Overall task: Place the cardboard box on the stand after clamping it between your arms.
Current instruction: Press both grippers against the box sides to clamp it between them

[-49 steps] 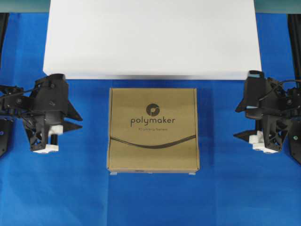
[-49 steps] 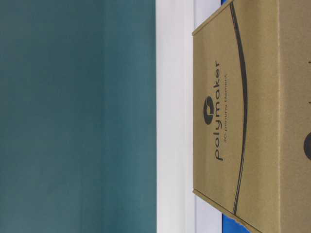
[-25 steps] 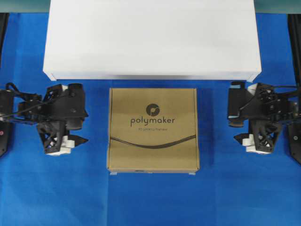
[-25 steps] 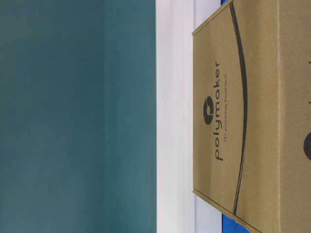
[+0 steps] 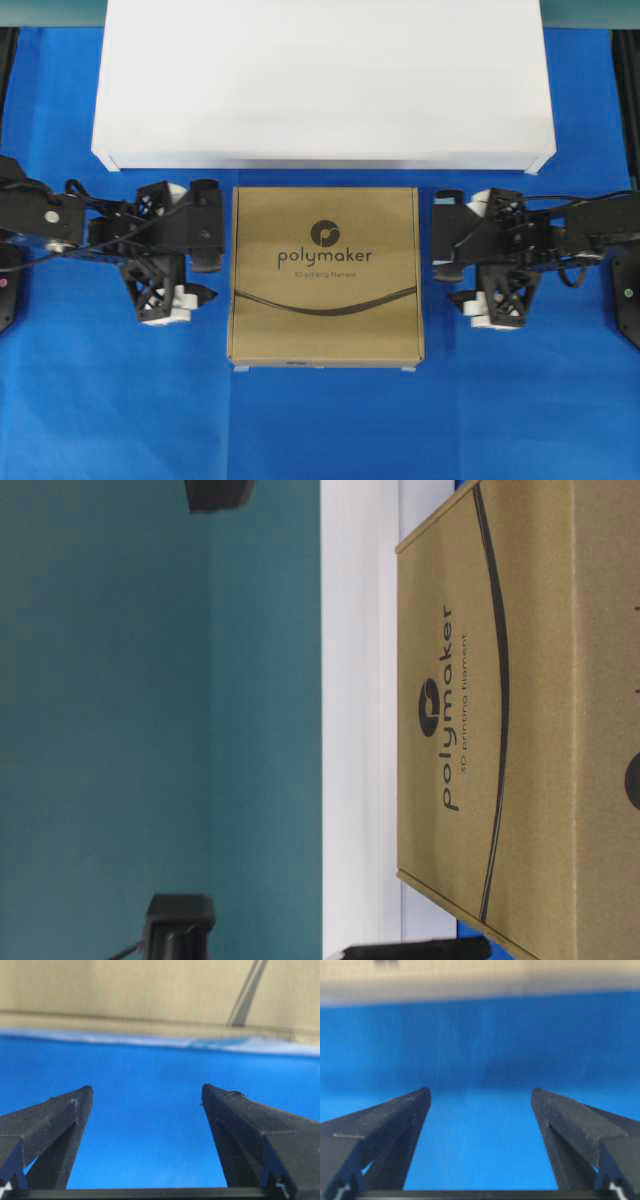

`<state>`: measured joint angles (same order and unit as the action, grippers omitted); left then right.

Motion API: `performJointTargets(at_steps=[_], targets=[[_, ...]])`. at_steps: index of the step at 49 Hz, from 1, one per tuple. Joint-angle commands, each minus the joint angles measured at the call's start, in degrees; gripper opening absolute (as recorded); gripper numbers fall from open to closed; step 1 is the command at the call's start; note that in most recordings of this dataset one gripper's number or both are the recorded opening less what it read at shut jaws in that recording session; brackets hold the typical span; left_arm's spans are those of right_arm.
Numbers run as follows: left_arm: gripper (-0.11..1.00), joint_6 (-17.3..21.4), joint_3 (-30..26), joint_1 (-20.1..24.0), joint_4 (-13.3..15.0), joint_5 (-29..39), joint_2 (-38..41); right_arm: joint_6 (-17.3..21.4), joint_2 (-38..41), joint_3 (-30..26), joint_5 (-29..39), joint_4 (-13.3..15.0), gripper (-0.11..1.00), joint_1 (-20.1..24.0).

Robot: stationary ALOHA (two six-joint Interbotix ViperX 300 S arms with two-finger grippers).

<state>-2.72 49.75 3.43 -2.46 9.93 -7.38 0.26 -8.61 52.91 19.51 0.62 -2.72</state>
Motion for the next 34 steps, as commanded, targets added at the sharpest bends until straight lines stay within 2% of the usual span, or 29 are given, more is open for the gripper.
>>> performJointTargets(at_steps=[1,19,34], targets=[[0.85,0.1,-1.8,-0.4,-0.2,-1.3,1.5,-0.5,1.3,-2.1,-1.6,0.2,0.97,-0.1],[0.85,0.4,-5.4,-0.7,-0.2,-2.8,6.5,-1.7,8.8,-7.5,-5.3,0.1,0.97,-0.1],[0.85,1.9,-7.2,-0.7,-0.2,-2.5,7.4,-2.2,9.8,-9.8,-5.8,0.2,0.97,-0.1]])
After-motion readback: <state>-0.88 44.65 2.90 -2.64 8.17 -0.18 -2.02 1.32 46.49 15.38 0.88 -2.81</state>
